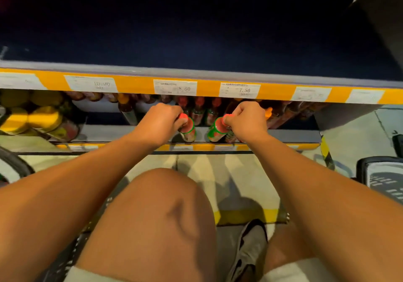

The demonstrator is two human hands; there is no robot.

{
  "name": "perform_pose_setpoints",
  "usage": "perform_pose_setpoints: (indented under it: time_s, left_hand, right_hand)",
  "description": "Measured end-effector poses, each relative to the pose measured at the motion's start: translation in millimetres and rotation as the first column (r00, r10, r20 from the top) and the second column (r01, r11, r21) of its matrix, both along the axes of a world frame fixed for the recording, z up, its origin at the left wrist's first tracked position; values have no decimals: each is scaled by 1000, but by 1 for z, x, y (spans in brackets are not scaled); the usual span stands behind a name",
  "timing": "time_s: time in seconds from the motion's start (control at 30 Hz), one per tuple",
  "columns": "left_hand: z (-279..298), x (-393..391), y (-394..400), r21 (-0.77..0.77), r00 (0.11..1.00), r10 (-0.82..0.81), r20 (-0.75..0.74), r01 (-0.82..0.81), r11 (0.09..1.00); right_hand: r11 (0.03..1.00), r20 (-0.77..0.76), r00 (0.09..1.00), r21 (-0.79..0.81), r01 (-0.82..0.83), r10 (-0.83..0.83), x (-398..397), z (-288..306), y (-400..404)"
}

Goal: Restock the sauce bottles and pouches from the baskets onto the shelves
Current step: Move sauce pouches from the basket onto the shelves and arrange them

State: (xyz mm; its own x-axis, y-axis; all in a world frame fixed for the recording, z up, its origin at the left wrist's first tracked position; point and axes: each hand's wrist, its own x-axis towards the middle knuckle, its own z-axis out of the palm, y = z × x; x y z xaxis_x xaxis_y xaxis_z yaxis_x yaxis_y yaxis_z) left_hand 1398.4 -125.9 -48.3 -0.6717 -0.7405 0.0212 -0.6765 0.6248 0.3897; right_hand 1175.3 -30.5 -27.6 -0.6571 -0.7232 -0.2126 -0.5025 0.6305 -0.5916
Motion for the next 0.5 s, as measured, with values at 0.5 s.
perform_pose_setpoints:
  time_s: [0.5]
  left_hand:
    - [-34,-69,-27,69,972,-170,163,161,985]
  right_hand:
    - [988,-126,980,41,-149,153,2,-49,-23]
